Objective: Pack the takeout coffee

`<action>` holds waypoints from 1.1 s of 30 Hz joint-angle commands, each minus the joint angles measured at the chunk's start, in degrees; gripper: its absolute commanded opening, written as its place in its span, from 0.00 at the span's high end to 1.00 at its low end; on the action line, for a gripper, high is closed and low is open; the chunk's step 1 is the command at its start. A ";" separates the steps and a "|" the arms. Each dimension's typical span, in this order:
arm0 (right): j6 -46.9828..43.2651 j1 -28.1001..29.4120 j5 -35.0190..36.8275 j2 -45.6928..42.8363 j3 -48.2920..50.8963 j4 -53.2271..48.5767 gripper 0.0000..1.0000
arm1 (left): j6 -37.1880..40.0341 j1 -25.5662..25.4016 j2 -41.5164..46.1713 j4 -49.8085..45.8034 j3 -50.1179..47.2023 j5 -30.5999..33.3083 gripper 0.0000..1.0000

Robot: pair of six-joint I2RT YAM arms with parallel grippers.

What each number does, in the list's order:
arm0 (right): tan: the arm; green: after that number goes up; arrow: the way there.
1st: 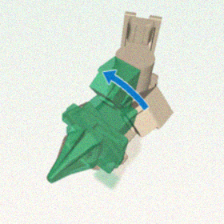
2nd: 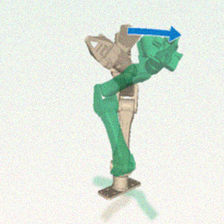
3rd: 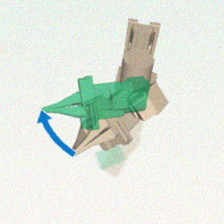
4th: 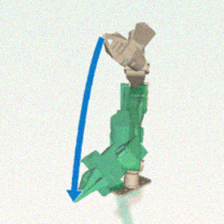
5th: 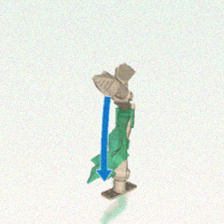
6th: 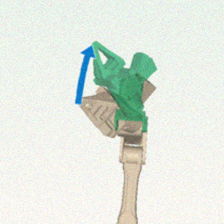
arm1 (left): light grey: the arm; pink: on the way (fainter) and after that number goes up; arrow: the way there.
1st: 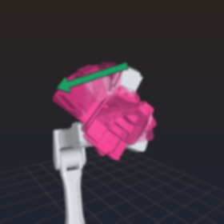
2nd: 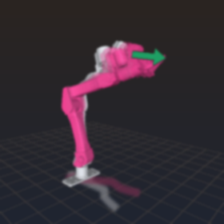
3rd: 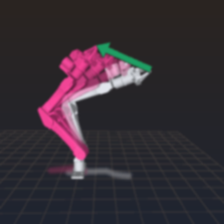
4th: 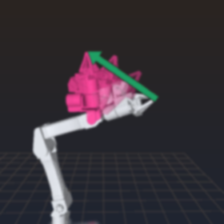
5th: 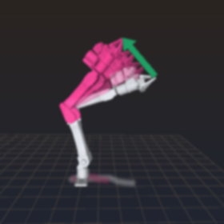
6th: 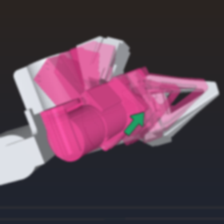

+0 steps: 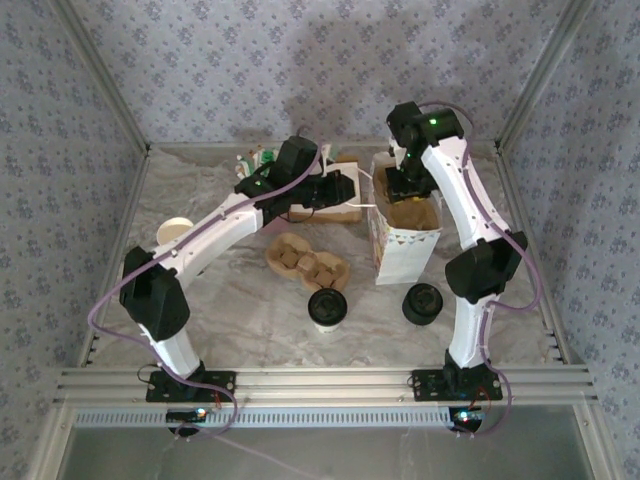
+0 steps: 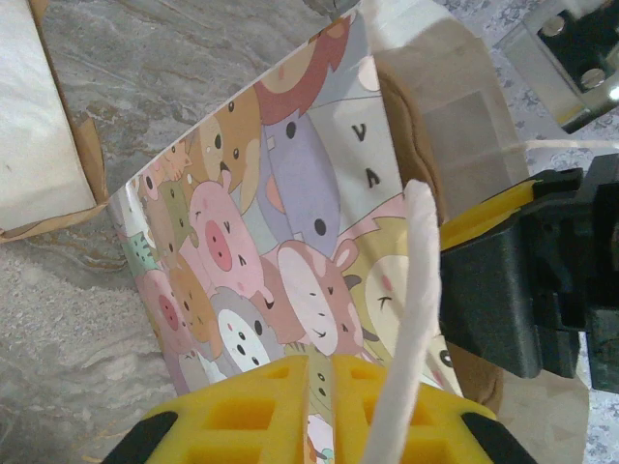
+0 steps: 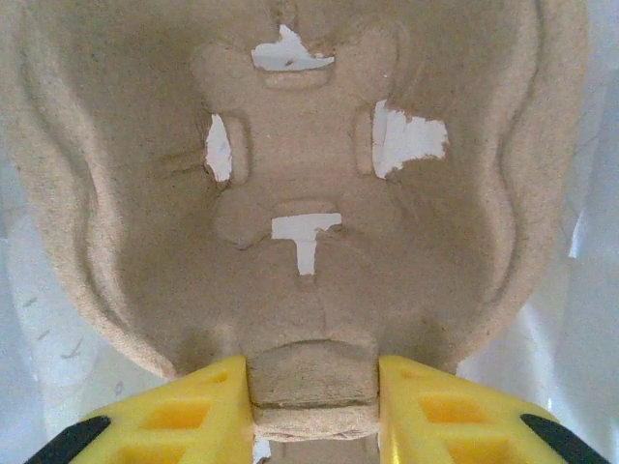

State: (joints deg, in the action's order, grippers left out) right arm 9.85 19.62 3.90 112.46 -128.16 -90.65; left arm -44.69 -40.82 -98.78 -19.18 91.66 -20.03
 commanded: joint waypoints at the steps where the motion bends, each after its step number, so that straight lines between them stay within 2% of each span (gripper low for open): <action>1: 0.96 1.08 1.94 0.39 1.38 -0.62 0.65 | -0.36 -0.54 2.63 2.18 0.36 0.56 0.85; 9: 2.39 2.26 3.59 -0.29 7.68 2.77 0.65 | -0.30 -0.51 2.49 1.96 0.45 0.65 0.84; 18: 2.19 2.25 1.45 -4.09 17.99 11.94 0.66 | -0.28 -0.56 2.10 1.95 0.36 0.81 0.84; 33: 2.02 1.56 0.84 -5.81 27.54 17.68 0.66 | -0.24 -0.52 1.90 1.95 0.32 0.96 0.84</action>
State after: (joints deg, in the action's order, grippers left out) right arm 11.16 21.56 5.15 109.03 -102.02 -73.87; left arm -44.69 -41.01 -97.91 -19.00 91.66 -19.66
